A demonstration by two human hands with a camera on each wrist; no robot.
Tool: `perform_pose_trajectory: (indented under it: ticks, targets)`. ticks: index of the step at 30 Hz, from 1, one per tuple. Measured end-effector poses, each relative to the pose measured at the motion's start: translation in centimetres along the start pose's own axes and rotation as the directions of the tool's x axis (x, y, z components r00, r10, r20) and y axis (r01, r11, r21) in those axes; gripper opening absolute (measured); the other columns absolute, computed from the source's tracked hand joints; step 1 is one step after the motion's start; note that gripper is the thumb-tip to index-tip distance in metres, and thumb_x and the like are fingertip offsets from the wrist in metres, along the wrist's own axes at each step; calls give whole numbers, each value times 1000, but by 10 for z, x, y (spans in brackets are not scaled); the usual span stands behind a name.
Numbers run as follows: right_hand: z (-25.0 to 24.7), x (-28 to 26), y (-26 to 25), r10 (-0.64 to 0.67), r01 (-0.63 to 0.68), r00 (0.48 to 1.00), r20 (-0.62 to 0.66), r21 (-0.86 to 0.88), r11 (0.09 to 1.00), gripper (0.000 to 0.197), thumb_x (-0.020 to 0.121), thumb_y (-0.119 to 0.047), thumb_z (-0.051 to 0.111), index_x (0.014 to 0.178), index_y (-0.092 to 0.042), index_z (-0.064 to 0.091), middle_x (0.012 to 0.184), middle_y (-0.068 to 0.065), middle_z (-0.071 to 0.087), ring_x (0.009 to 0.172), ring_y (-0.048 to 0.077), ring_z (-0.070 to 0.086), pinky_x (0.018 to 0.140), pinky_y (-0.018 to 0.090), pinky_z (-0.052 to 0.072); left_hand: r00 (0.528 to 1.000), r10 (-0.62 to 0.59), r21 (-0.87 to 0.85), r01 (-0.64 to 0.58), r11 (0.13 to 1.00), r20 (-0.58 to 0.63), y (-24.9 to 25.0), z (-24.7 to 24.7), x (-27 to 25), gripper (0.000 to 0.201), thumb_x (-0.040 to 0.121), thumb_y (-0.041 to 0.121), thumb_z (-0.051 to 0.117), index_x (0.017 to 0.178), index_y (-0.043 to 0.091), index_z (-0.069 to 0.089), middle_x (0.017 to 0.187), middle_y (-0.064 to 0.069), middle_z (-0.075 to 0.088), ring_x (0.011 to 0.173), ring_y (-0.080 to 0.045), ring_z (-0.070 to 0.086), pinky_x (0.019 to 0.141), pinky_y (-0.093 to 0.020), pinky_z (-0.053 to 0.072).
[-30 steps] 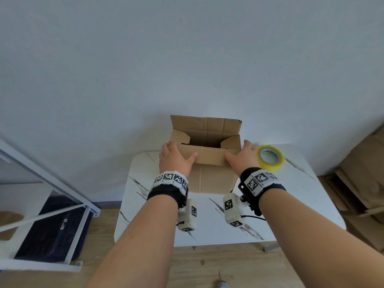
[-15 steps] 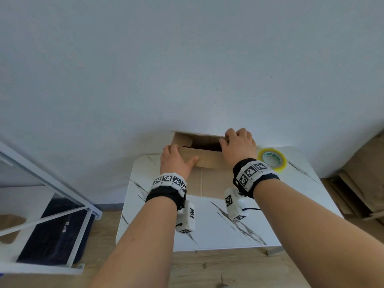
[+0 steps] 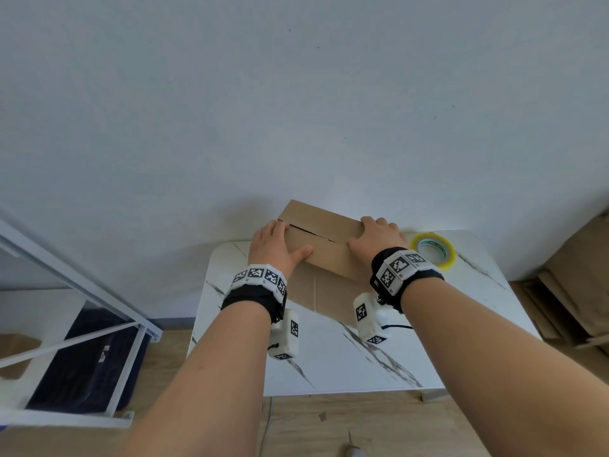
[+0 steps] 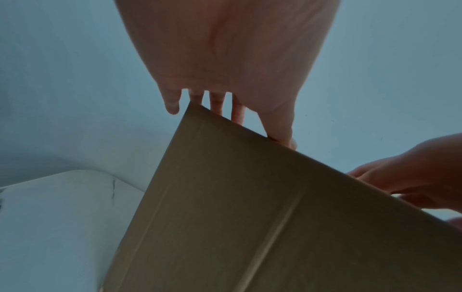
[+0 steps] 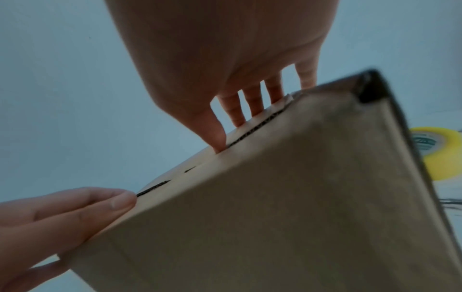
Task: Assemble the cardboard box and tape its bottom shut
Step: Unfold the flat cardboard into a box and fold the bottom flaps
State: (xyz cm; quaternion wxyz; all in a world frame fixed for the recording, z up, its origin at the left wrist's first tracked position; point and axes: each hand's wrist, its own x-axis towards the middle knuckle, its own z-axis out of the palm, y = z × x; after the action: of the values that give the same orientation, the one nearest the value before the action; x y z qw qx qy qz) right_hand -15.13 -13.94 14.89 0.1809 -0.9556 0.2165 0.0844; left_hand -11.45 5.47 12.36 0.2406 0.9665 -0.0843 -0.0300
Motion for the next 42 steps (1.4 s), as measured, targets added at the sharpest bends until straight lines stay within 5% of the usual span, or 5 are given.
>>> perform_pose_trajectory:
  ticks: [6, 10, 23, 32, 42]
  targets:
    - [1, -9, 2, 82, -82, 997, 5, 3, 997, 57, 81, -50, 52, 127, -18, 50, 128, 10, 48, 122, 30, 45, 97, 44, 43, 978, -81, 137, 109, 985, -194, 20, -2, -11, 61, 85, 54, 57, 125, 9, 44, 129, -10, 43, 120, -27, 42, 91, -35, 43]
    - [1, -18, 4, 105, -106, 994, 32, 55, 993, 58, 75, -55, 51, 120, -19, 55, 120, 9, 52, 114, 31, 51, 93, 43, 47, 992, -118, -49, 116, 992, -41, 30, 2, -19, 48, 88, 44, 56, 121, 11, 45, 128, -10, 39, 98, -29, 58, 73, -33, 48]
    - [24, -41, 0, 0, -16, 999, 40, 416, 909, 68, 81, -47, 61, 142, -27, 38, 132, 7, 53, 113, 26, 57, 94, 40, 50, 983, -44, -108, 64, 992, 180, 28, 18, -34, 61, 101, 40, 33, 154, 25, 7, 160, -7, -16, 143, -30, 28, 111, -37, 32]
    - [42, -48, 3, -40, 5, 998, 52, 542, 840, 70, 98, -32, 49, 155, -22, 8, 146, 8, 46, 123, 27, 53, 88, 26, 38, 977, -95, -74, 111, 991, 189, 28, 25, -34, 58, 101, 42, 25, 153, 31, 1, 157, -19, 7, 119, -36, 54, 97, -40, 44]
    - [35, -28, 0, -39, 6, 997, 59, 480, 877, 71, 98, -37, 46, 155, -25, 6, 141, 12, 50, 118, 32, 57, 93, 34, 44, 985, -69, -30, 75, 997, 159, 33, 21, -16, 59, 101, 43, 29, 153, 27, 7, 152, -21, 21, 119, -37, 53, 94, -40, 46]
